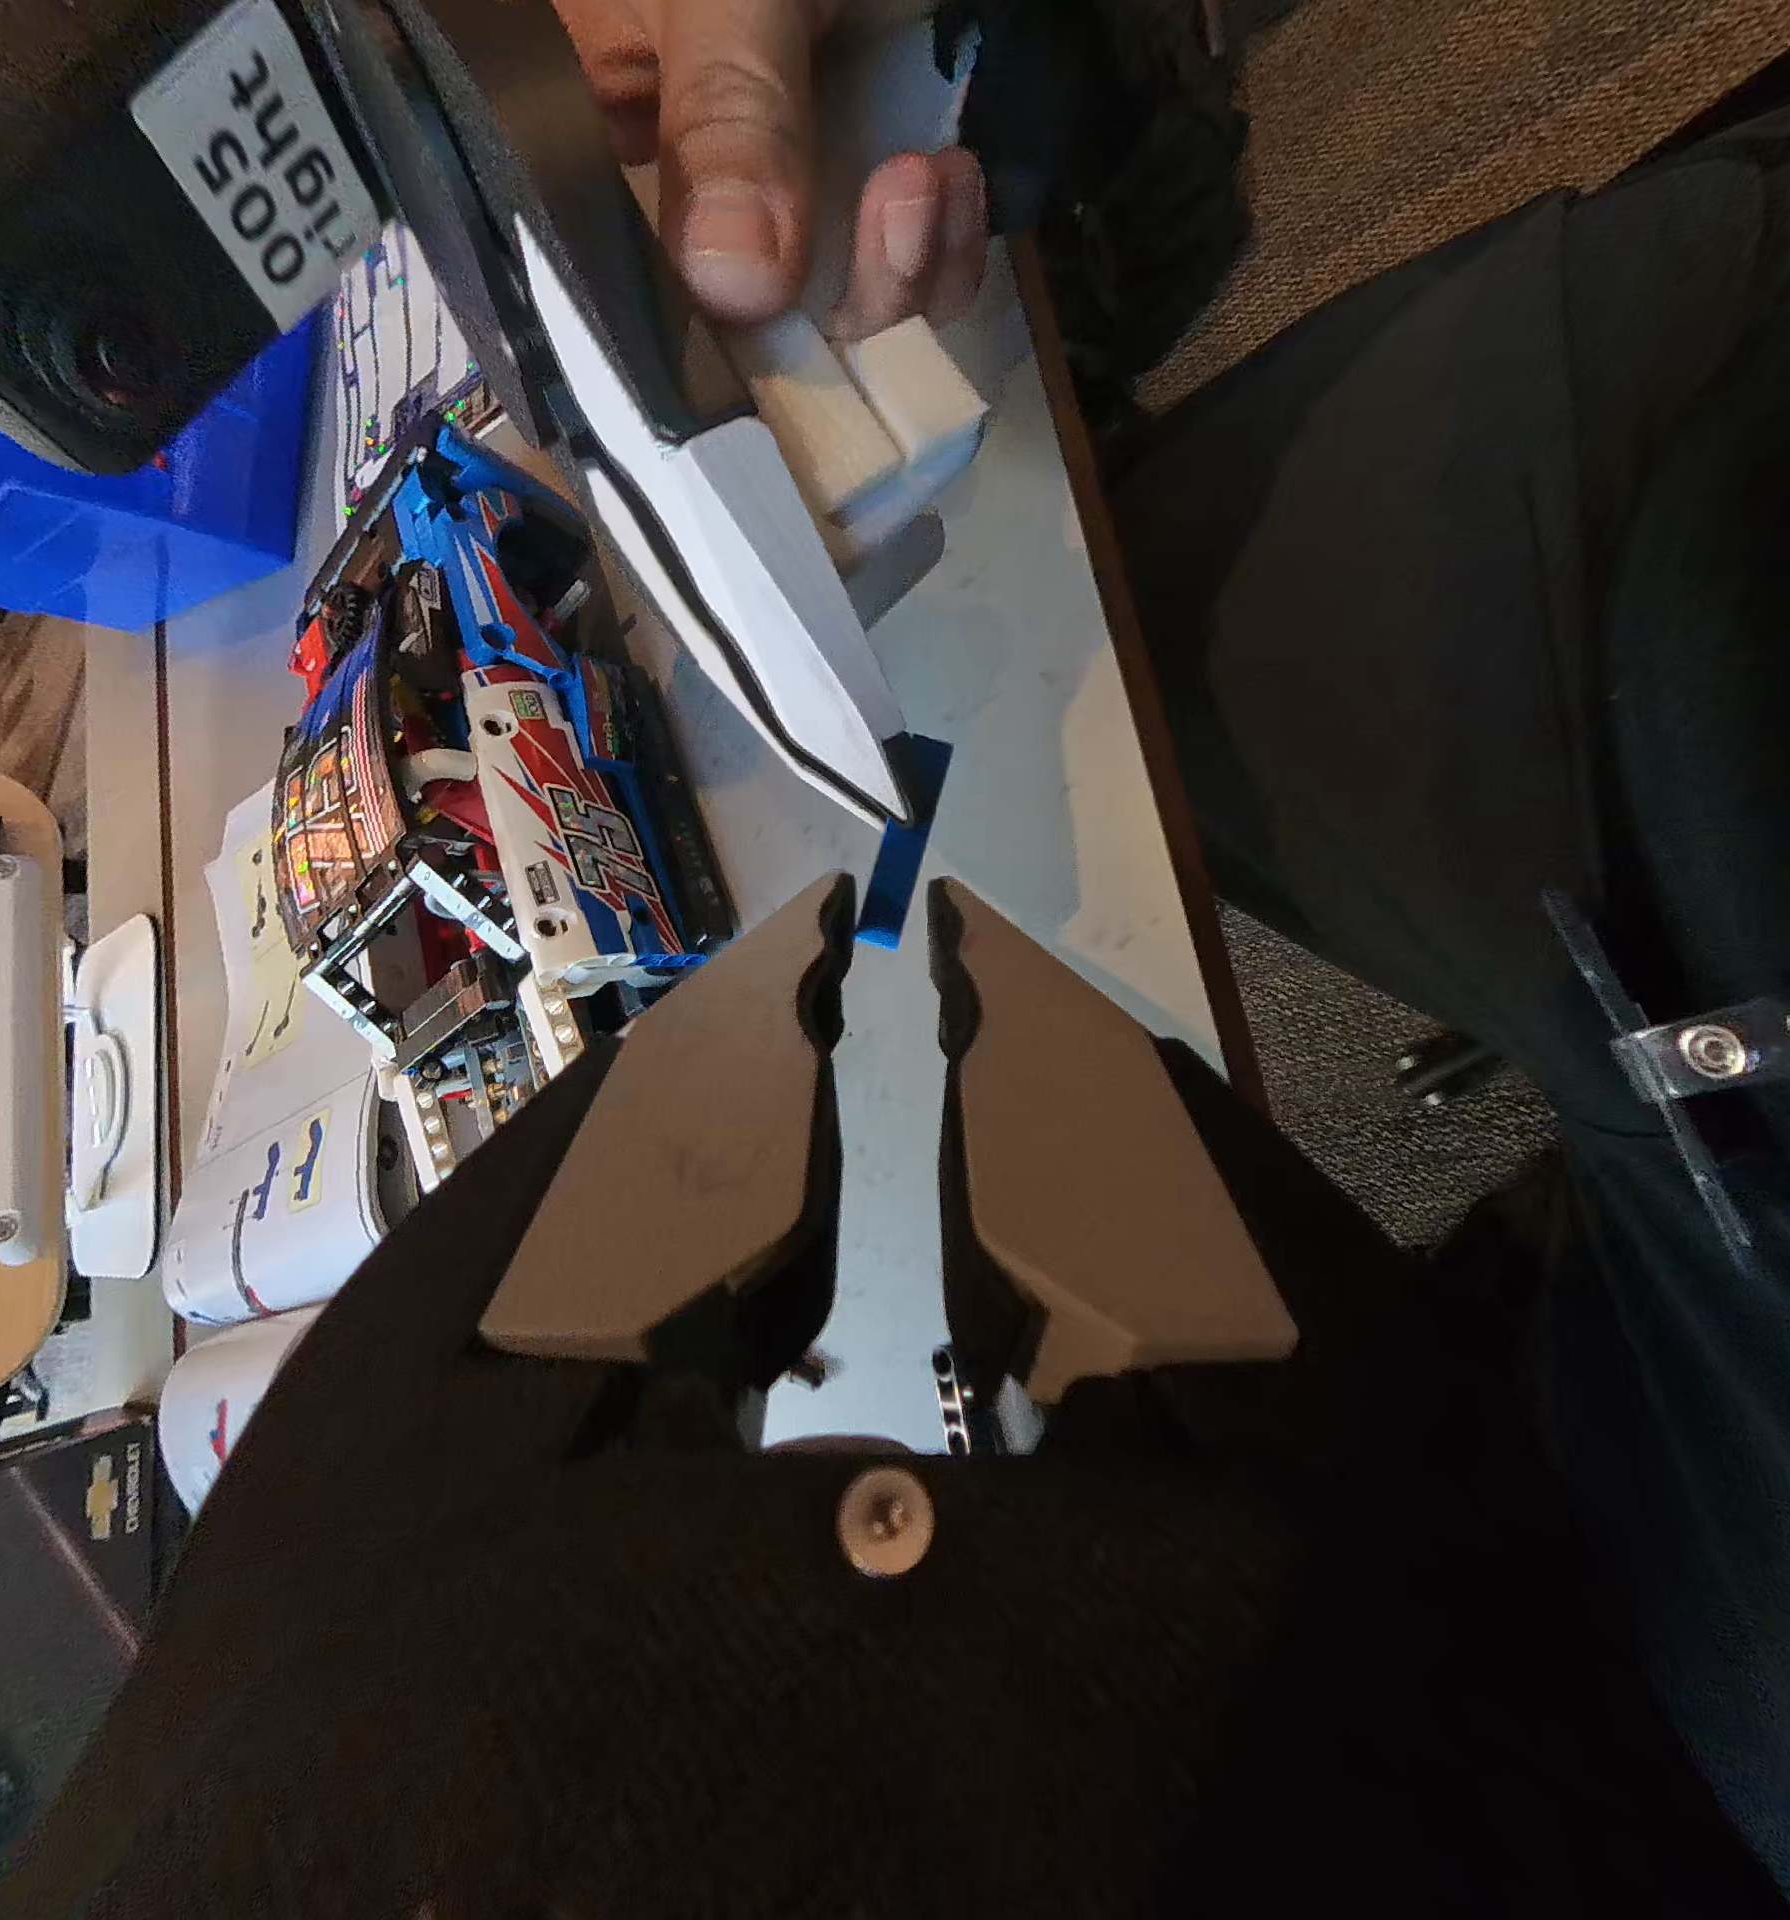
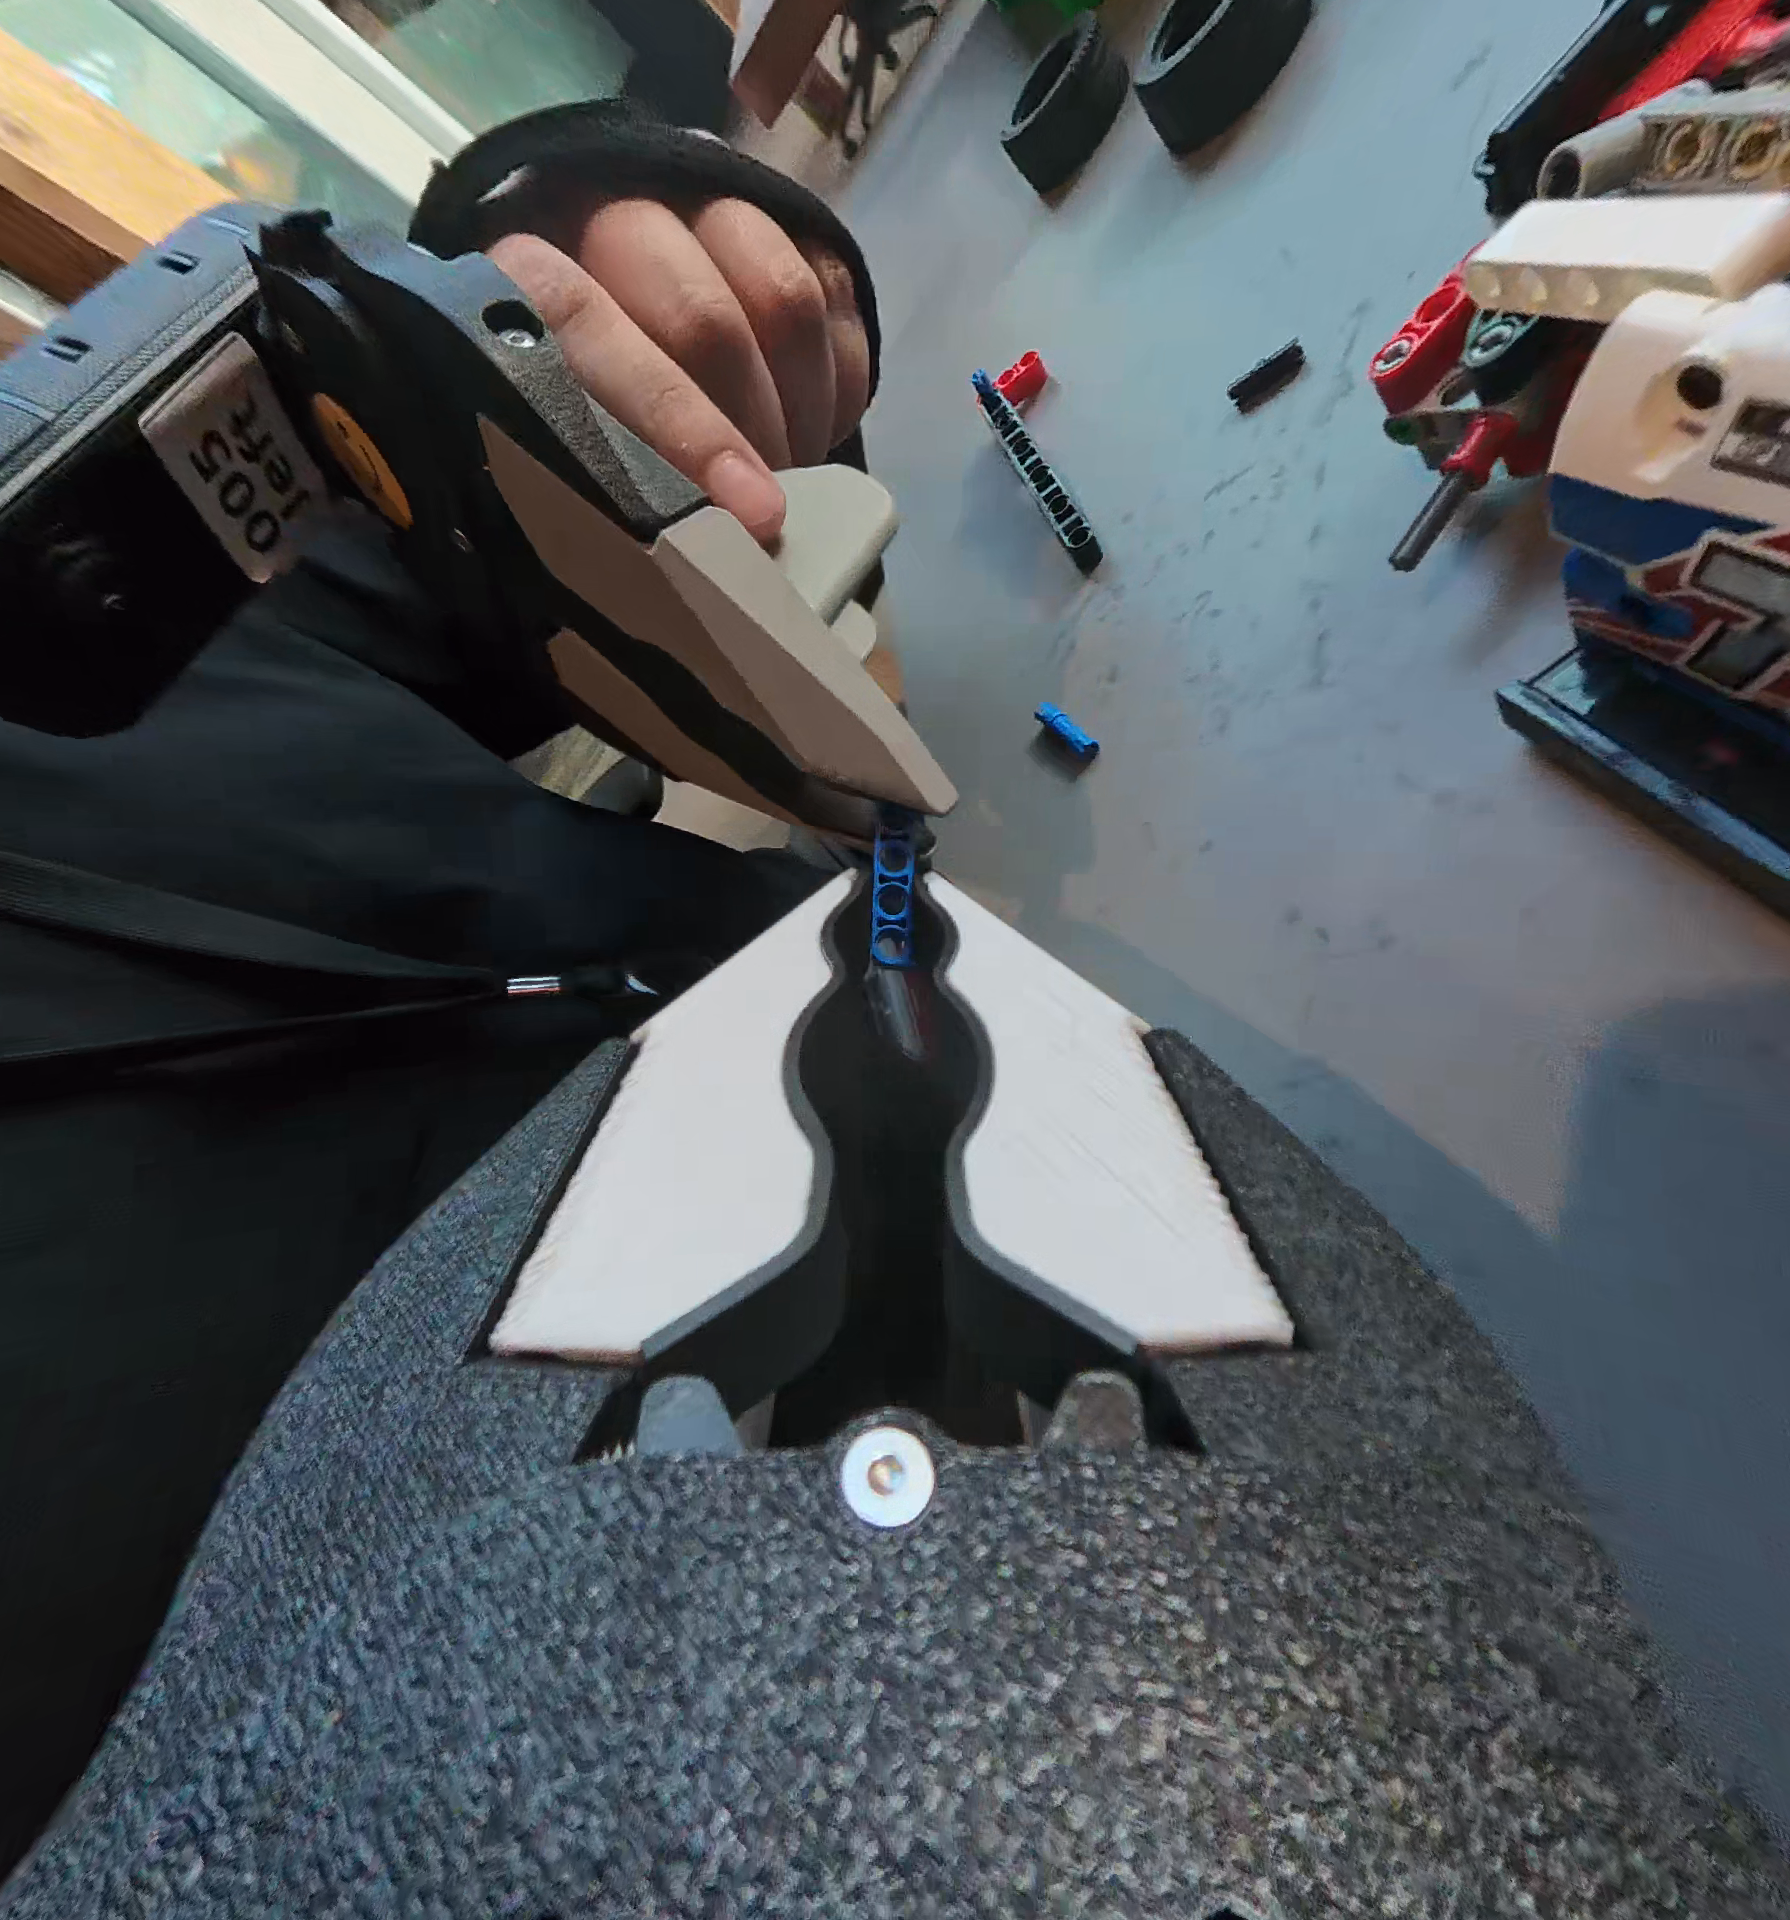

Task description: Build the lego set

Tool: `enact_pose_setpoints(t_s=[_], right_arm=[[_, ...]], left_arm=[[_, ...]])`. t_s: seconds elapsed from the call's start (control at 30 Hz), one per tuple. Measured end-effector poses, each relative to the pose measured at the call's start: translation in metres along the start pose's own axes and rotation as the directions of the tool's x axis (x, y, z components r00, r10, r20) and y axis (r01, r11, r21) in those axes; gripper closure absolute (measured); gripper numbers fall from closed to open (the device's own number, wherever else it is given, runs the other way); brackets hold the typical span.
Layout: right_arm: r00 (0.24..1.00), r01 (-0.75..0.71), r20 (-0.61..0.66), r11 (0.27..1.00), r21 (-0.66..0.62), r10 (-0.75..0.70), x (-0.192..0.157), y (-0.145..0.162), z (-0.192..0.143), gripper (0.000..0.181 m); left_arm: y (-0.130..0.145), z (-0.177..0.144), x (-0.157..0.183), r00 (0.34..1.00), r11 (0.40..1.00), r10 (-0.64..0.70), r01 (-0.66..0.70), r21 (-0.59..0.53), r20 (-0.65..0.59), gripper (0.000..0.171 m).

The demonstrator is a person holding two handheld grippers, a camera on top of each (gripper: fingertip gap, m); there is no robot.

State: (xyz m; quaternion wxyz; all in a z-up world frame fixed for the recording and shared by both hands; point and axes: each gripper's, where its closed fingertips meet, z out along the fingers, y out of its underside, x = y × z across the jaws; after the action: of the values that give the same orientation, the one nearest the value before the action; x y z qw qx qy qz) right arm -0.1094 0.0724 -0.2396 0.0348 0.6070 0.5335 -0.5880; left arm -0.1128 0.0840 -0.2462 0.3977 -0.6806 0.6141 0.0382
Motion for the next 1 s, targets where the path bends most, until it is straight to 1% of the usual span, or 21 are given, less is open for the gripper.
enact_pose_setpoints(t_s=[0.07, 0.1, 0.13, 0.17, 0.2, 0.27, 0.33, 0.37, 0.43, 0.53, 0.57, 0.6, 0.63, 0.7, 0.77, 0.8, 0.87, 0.9, 0.97, 1.0], right_arm=[[0.999, -0.029, 0.023, 1.000, 0.001, 0.029, 0.000, 0.002, 0.000, 0.174], [0.999, -0.030, 0.015, 0.999, 0.011, 0.030, 0.002, 0.000, 0.000, 0.174], [1.000, -0.015, -0.011, 1.000, 0.019, 0.016, 0.005, -0.001, -0.001, 0.173], [0.998, 0.019, -0.054, 0.999, 0.027, -0.018, 0.009, -0.003, -0.003, 0.173], [0.992, 0.063, -0.110, 0.998, 0.023, -0.060, 0.014, -0.005, -0.006, 0.173], [0.960, 0.172, -0.224, 0.985, -0.010, -0.170, 0.021, -0.007, -0.011, 0.167], [0.888, 0.317, -0.326, 0.945, -0.079, -0.325, 0.023, -0.007, -0.013, 0.162], [0.845, 0.380, -0.357, 0.917, -0.123, -0.398, 0.023, -0.006, -0.012, 0.161], [0.741, 0.479, -0.424, 0.852, -0.209, -0.521, 0.025, -0.007, -0.009, 0.156], [0.592, 0.558, -0.456, 0.746, -0.364, -0.665, 0.034, -0.001, -0.005, 0.161], [0.555, 0.559, -0.462, 0.722, -0.407, -0.691, 0.040, 0.001, -0.005, 0.159], [0.534, 0.568, -0.466, 0.708, -0.420, -0.705, 0.042, 0.001, -0.004, 0.160], [0.535, 0.566, -0.470, 0.710, -0.418, -0.703, 0.043, 0.000, -0.004, 0.163], [0.571, 0.541, -0.461, 0.734, -0.411, -0.679, 0.047, 0.001, -0.001, 0.164], [0.591, 0.507, -0.465, 0.752, -0.421, -0.659, 0.054, 0.004, -0.001, 0.168], [0.597, 0.497, -0.467, 0.758, -0.423, -0.652, 0.056, 0.004, -0.001, 0.169], [0.606, 0.484, -0.474, 0.768, -0.419, -0.640, 0.057, 0.004, 0.000, 0.170], [0.613, 0.476, -0.477, 0.777, -0.413, -0.629, 0.057, 0.004, 0.000, 0.170], [0.633, 0.457, -0.486, 0.797, -0.394, -0.603, 0.057, 0.004, 0.000, 0.170], [0.645, 0.446, -0.489, 0.809, -0.383, -0.587, 0.057, 0.004, 0.000, 0.170]], left_arm=[[0.000, 0.000, 0.002, 0.999, 1.000, -0.021, 0.021, 0.009, -0.031, 0.164], [0.001, 0.001, 0.006, 0.995, 0.998, -0.065, 0.065, 0.003, -0.071, 0.166], [0.004, 0.003, 0.006, 0.985, 0.990, -0.139, 0.139, -0.007, -0.105, 0.166], [0.006, 0.004, 0.006, 0.960, 0.971, -0.238, 0.236, -0.026, -0.148, 0.166], [0.011, 0.006, 0.008, 0.913, 0.938, -0.346, 0.340, -0.066, -0.215, 0.166], [0.019, 0.010, 0.008, 0.787, 0.846, -0.530, 0.513, -0.143, -0.316, 0.166], [0.018, 0.011, 0.011, 0.646, 0.761, -0.633, 0.619, -0.192, -0.426, 0.166], [0.019, 0.013, 0.010, 0.601, 0.729, -0.665, 0.652, -0.209, -0.443, 0.166], [0.023, 0.018, 0.013, 0.532, 0.686, -0.705, 0.681, -0.257, -0.470, 0.166], [0.025, 0.025, 0.012, 0.461, 0.630, -0.745, 0.724, -0.282, -0.482, 0.167], [0.025, 0.025, 0.013, 0.449, 0.623, -0.748, 0.729, -0.284, -0.488, 0.166], [0.026, 0.026, 0.013, 0.448, 0.619, -0.752, 0.732, -0.286, -0.483, 0.165], [0.027, 0.027, 0.014, 0.451, 0.623, -0.750, 0.727, -0.289, -0.483, 0.165], [0.026, 0.026, 0.016, 0.456, 0.633, -0.740, 0.720, -0.284, -0.494, 0.164], [0.027, 0.025, 0.015, 0.479, 0.648, -0.733, 0.708, -0.281, -0.483, 0.163], [0.029, 0.024, 0.014, 0.494, 0.654, -0.733, 0.701, -0.284, -0.468, 0.161], [0.034, 0.019, 0.013, 0.525, 0.665, -0.733, 0.688, -0.291, -0.434, 0.153], [0.037, 0.014, 0.012, 0.541, 0.668, -0.733, 0.685, -0.290, -0.412, 0.152], [0.043, 0.004, 0.013, 0.565, 0.664, -0.743, 0.687, -0.295, -0.357, 0.143], [0.045, 0.000, 0.015, 0.577, 0.663, -0.747, 0.687, -0.297, -0.331, 0.142]])
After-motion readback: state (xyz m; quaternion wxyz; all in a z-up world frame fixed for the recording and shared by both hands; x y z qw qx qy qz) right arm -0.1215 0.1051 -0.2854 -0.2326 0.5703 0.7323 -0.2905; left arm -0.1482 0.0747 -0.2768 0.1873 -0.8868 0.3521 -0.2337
